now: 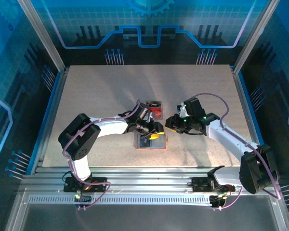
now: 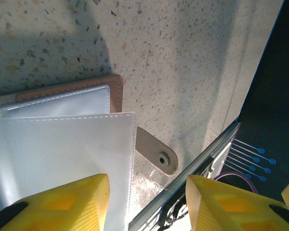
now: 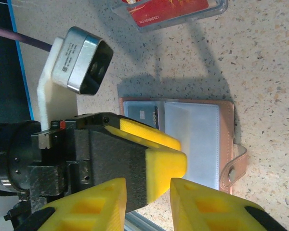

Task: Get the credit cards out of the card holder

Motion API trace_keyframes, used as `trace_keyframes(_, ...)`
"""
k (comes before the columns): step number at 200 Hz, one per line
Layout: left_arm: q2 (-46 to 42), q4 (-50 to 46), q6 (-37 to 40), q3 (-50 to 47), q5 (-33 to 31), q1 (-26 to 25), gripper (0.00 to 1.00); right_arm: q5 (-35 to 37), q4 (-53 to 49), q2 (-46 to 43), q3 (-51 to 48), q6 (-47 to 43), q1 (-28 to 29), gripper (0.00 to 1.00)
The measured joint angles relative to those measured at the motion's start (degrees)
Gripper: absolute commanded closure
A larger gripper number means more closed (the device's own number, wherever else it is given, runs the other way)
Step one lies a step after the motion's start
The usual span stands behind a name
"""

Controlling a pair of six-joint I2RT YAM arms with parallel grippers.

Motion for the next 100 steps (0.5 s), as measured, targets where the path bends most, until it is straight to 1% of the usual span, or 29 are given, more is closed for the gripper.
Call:
trace_keyframes(61,0.4,0.3,-0.2,0.3,0.0,-0.2,0.52,0.0,0.1,0.0,-0.3,0.0,0.0,0.70)
trace_keyframes(100,2.9,1.1,-0.4,0.3,0.0,-0.3,0.52,0.0,0.0,0.0,-0.6,0.0,0.0,0.70)
